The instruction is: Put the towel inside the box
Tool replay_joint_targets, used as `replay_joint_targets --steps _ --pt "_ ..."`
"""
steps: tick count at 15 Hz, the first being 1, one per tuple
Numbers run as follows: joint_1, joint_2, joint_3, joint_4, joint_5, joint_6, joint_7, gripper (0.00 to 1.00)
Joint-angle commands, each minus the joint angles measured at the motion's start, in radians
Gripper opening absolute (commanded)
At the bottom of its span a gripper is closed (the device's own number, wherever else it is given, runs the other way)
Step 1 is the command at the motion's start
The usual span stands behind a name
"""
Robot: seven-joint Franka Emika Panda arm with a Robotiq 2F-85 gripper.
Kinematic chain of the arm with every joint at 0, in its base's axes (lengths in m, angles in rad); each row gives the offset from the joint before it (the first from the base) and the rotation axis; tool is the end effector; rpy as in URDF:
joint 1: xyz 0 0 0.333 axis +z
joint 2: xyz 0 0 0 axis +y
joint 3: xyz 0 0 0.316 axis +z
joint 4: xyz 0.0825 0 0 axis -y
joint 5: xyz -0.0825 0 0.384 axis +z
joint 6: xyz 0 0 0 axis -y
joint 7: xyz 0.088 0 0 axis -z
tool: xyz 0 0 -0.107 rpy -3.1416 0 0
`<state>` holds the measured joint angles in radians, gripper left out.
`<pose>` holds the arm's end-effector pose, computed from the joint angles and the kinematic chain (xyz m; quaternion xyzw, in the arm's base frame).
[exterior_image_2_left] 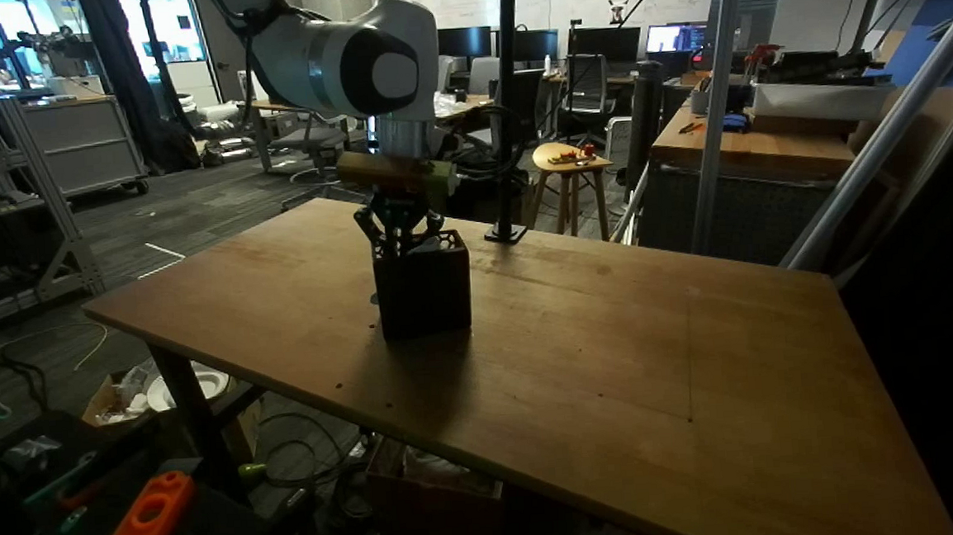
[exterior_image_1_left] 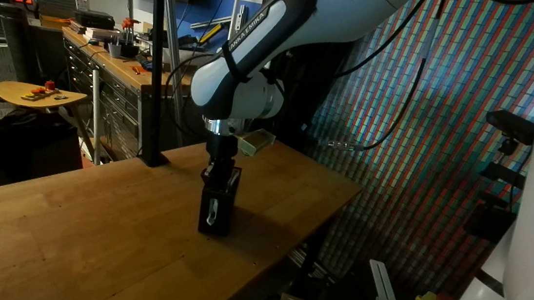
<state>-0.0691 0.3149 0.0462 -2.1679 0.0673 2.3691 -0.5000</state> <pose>0.5518 -0.0118 0.2387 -0.9755 -0.2104 0.0473 0.0430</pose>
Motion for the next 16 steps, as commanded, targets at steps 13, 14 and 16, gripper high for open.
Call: replay_joint_targets --steps 13,14,16 --pt "-0.098 0.042 0.087 -0.035 0.267 -0.045 -0.208 0.11" --pt "-0.094 0.025 0.079 -0.035 0.253 -0.047 -0.195 0.11" --pt "-0.083 -0.014 0.062 -0.029 0.224 -0.055 -0.172 0.15"
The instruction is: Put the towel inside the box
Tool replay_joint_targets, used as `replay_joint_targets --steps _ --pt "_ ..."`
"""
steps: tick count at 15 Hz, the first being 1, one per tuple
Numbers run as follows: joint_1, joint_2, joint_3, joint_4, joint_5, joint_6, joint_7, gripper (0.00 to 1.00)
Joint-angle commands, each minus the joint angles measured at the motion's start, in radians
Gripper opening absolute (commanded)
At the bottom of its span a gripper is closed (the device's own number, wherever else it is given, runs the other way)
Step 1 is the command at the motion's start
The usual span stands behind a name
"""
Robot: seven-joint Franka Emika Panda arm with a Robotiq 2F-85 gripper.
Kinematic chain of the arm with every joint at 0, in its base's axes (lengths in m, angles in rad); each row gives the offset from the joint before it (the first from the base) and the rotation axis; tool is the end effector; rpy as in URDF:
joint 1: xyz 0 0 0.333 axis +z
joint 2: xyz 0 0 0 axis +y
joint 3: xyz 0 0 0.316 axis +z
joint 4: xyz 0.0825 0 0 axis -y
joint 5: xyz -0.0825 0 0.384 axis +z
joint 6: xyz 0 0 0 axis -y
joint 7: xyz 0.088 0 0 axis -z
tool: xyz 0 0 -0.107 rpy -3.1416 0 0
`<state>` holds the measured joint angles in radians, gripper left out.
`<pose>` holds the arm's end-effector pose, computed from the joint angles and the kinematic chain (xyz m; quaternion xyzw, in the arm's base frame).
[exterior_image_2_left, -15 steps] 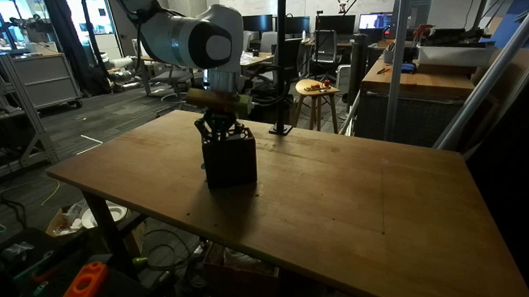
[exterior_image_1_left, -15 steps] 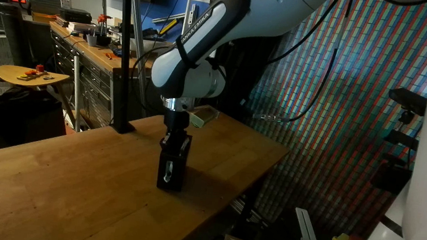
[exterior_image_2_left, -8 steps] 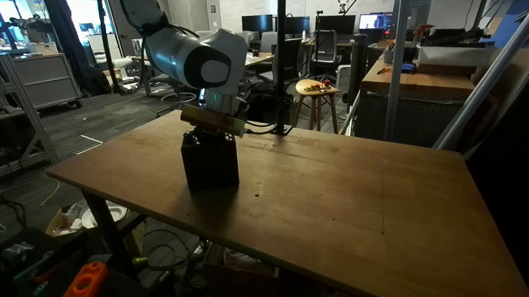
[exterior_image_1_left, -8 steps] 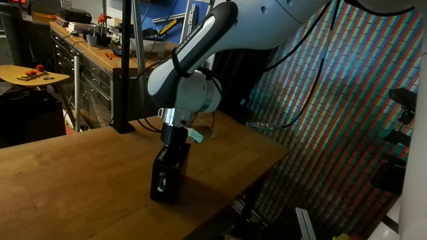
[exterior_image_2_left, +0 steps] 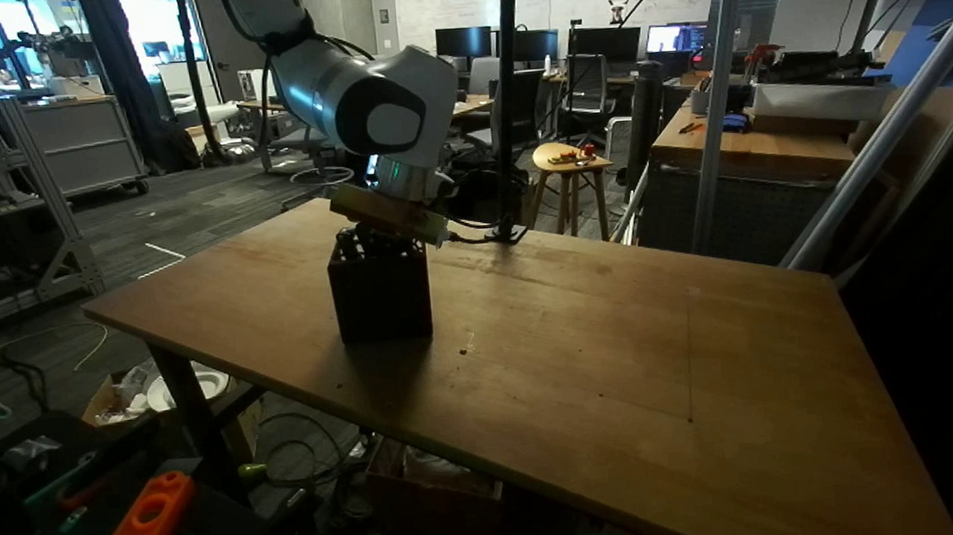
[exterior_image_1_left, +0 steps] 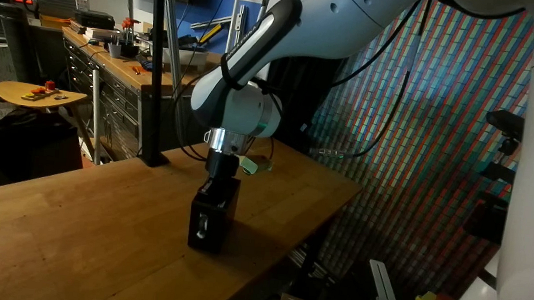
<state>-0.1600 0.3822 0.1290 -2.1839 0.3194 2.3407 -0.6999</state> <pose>0.5355 -0.0101 0.1966 -0.9646 -0.2034 0.0598 0.1569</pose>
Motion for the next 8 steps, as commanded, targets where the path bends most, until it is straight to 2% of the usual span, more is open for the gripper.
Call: replay_joint_targets --steps 1,2,8 --pt "0.012 -0.098 -0.028 -0.009 -0.041 -0.031 0.039 0.36" --pt "0.020 -0.115 -0.038 0.000 -0.065 -0.037 0.058 0.42" --pt "0.056 -0.208 -0.063 0.041 -0.177 -0.079 0.137 0.88"
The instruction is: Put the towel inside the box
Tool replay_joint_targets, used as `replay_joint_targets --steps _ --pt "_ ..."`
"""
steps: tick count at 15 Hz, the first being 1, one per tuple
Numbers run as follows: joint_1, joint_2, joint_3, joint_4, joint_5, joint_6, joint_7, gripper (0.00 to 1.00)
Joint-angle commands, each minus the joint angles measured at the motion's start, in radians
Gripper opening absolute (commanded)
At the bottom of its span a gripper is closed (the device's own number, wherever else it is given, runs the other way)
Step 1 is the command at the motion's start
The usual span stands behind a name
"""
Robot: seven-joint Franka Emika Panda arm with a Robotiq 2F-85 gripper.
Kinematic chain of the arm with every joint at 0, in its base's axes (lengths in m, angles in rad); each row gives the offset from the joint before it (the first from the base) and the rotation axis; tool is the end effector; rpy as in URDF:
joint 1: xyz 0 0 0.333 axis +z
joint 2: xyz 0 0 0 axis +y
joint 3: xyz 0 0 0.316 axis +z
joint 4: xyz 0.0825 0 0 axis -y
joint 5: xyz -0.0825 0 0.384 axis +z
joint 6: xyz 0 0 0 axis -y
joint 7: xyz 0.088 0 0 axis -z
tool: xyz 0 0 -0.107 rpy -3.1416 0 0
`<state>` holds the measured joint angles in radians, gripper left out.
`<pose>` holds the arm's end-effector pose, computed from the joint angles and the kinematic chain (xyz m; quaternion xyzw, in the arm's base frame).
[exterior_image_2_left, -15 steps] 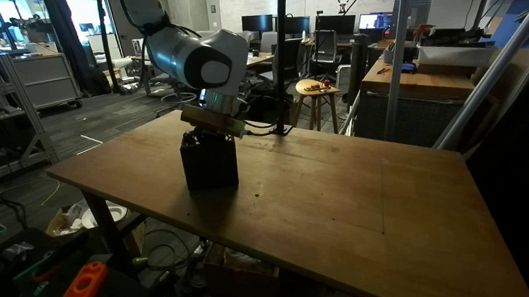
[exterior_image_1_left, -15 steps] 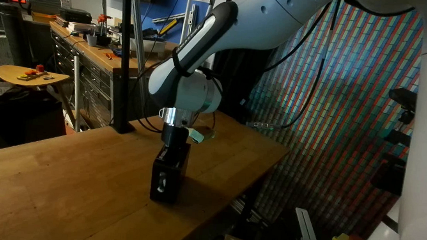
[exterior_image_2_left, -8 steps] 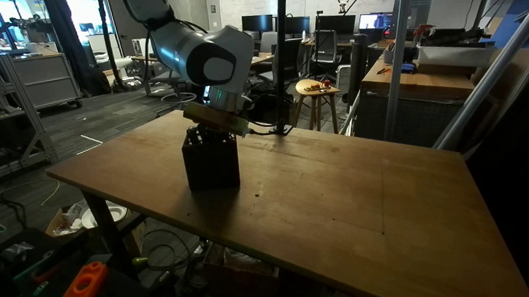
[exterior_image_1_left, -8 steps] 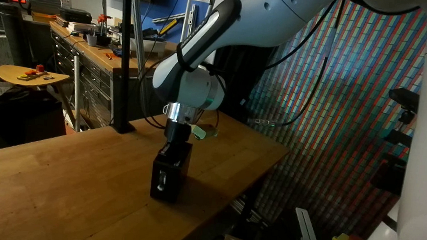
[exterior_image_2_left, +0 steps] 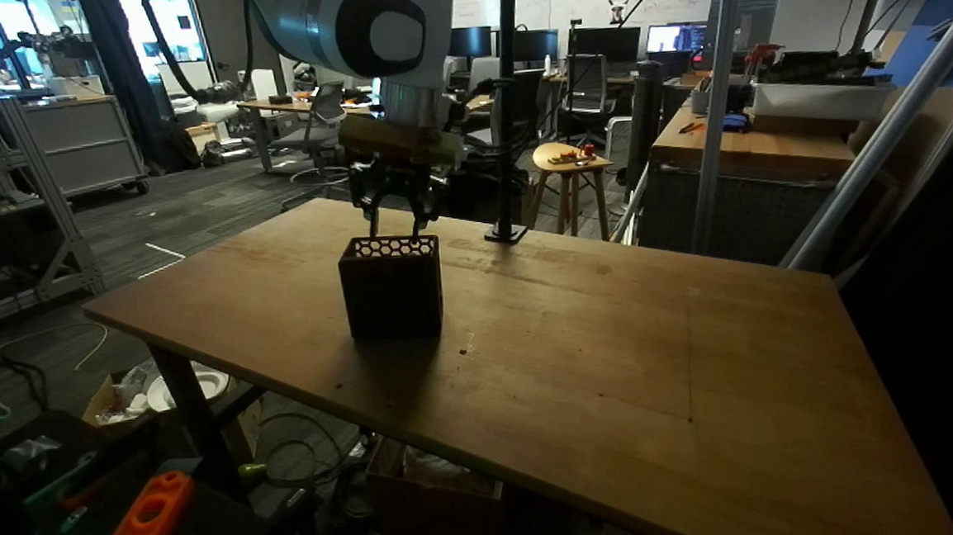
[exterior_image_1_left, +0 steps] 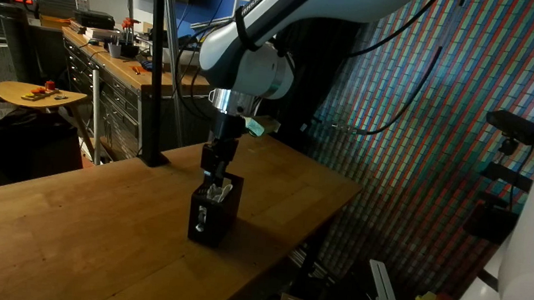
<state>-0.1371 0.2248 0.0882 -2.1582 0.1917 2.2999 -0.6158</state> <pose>0.5536 -0.0234 0.2876 -0.9729 -0.2133 0.0136 0.0877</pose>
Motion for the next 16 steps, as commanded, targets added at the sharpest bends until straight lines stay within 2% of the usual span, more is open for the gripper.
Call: replay_joint_targets --steps 1,2,3,4,7,9,10,16 --pt "0.038 -0.063 -0.025 0.017 -0.061 -0.044 0.065 0.70" --pt "0.043 -0.069 -0.026 0.017 -0.070 -0.046 0.073 0.49" --pt "0.048 -0.076 -0.027 0.015 -0.078 -0.047 0.076 0.49" --pt "0.051 -0.081 -0.029 0.012 -0.087 -0.047 0.080 0.43" --pt "0.057 -0.081 -0.031 0.002 -0.100 -0.046 0.074 0.16" --pt "0.058 -0.080 -0.033 -0.004 -0.103 -0.044 0.071 0.03" --pt "0.058 -0.081 -0.035 -0.007 -0.105 -0.042 0.068 0.00" --pt "0.048 -0.071 -0.055 -0.017 -0.149 -0.032 0.045 0.00"
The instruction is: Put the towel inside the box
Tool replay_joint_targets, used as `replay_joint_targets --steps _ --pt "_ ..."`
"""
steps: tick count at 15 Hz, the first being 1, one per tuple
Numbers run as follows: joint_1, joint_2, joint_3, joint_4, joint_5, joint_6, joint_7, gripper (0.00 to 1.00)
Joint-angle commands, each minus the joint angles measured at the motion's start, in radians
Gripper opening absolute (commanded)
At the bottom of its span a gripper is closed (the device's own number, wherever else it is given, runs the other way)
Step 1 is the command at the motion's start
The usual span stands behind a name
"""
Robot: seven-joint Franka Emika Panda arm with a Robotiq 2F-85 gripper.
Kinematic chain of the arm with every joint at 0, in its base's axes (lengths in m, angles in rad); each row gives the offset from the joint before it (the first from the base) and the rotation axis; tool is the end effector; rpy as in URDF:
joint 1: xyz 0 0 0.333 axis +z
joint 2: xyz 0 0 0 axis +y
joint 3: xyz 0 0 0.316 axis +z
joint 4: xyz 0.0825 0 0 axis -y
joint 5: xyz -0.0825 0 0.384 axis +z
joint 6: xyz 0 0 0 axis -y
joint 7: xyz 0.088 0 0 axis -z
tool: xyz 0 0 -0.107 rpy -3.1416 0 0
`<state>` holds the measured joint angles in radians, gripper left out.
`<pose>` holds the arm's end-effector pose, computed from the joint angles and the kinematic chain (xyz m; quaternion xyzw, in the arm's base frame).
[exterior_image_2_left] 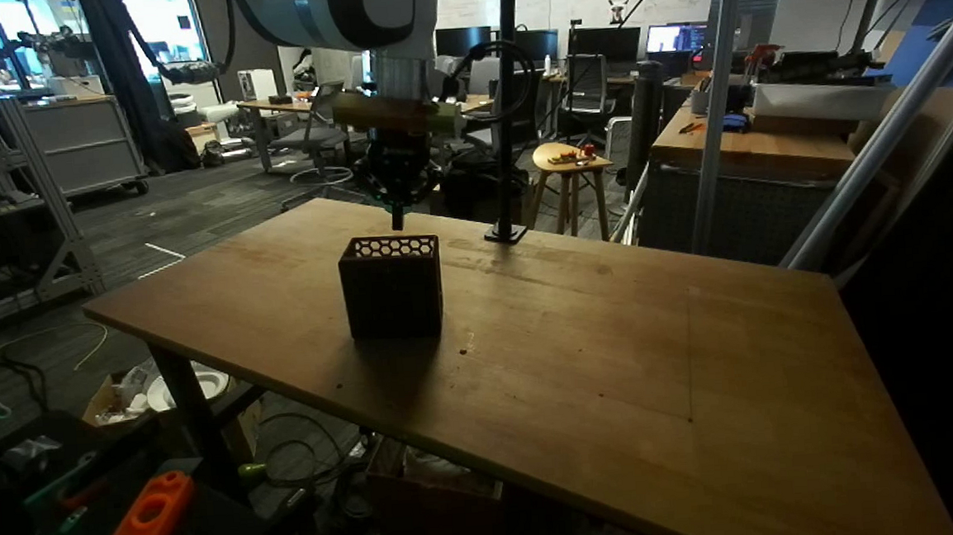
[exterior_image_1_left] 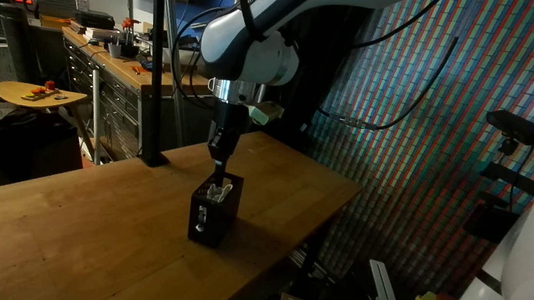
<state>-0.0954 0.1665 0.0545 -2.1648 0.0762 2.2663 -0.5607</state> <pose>0.5493 -0.0208 0.3138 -0.9716 -0.2319 0.0212 0.0411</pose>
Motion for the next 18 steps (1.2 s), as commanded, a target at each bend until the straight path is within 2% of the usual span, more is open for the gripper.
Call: replay_joint_targets --steps 1,7,18 --pt "0.005 -0.008 -0.027 -0.010 -0.044 0.007 -0.015 0.00" --pt "0.000 0.030 -0.039 0.008 -0.042 0.018 -0.046 0.00" --pt "0.005 0.081 0.005 -0.008 0.029 0.052 -0.053 0.00"
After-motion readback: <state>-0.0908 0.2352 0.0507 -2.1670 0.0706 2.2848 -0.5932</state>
